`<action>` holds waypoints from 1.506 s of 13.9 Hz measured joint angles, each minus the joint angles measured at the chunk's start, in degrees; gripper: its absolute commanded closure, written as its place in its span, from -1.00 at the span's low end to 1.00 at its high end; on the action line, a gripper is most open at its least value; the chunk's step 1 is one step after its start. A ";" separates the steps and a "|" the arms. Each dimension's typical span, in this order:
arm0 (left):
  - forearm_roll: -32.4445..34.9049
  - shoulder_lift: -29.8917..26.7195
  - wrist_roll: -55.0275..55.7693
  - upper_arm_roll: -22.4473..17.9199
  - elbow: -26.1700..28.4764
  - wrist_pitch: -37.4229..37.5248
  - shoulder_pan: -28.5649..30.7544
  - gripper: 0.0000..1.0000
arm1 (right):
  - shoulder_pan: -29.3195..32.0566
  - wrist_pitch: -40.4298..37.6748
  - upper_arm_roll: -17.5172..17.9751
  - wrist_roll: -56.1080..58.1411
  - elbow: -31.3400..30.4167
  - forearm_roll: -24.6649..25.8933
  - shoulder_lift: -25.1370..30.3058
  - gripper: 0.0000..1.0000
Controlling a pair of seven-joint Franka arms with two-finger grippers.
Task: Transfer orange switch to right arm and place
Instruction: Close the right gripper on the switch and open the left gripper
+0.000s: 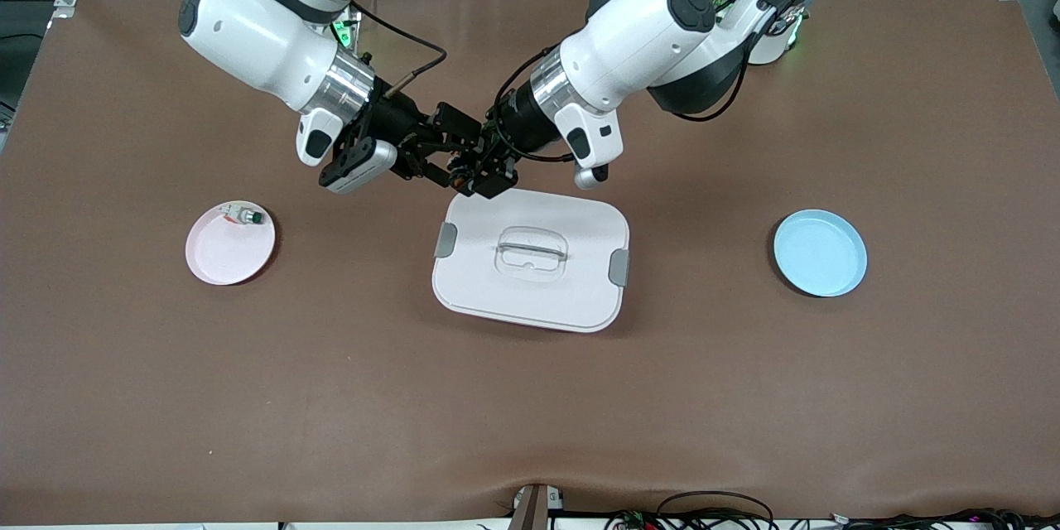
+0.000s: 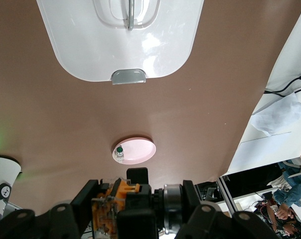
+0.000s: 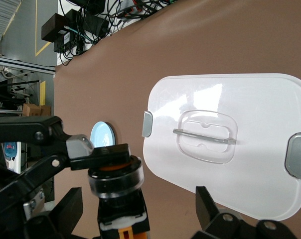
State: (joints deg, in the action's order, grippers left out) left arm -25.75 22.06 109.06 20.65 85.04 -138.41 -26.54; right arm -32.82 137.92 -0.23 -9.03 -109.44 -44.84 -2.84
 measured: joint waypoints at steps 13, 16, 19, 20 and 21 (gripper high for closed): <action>0.00 -0.05 0.00 -0.02 -0.31 -0.04 0.15 0.95 | -0.01 -2.16 -0.57 -0.04 0.17 -0.01 0.89 -0.42; 0.00 -0.05 0.00 -0.03 -0.32 -0.04 0.26 0.95 | 0.00 -2.21 -0.79 -0.04 0.20 -0.03 0.97 -0.33; 0.00 -0.04 0.00 -0.03 -0.32 -0.04 0.26 0.95 | 0.00 -2.25 -0.83 -0.04 0.23 -0.08 0.98 0.00; 0.00 -0.05 0.00 -0.03 -0.33 -0.04 0.26 0.95 | 0.00 -2.29 -0.82 -0.04 0.28 -0.09 0.99 0.17; 0.00 -0.02 0.00 -0.03 -0.30 -0.04 0.25 0.95 | -0.02 -2.32 -0.78 -0.04 0.40 -0.25 1.01 0.47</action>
State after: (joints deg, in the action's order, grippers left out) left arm -25.75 22.03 109.06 20.62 84.74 -138.45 -26.29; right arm -32.84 135.59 -1.00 -9.07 -109.04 -45.08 -1.83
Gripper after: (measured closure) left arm 0.278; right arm 0.423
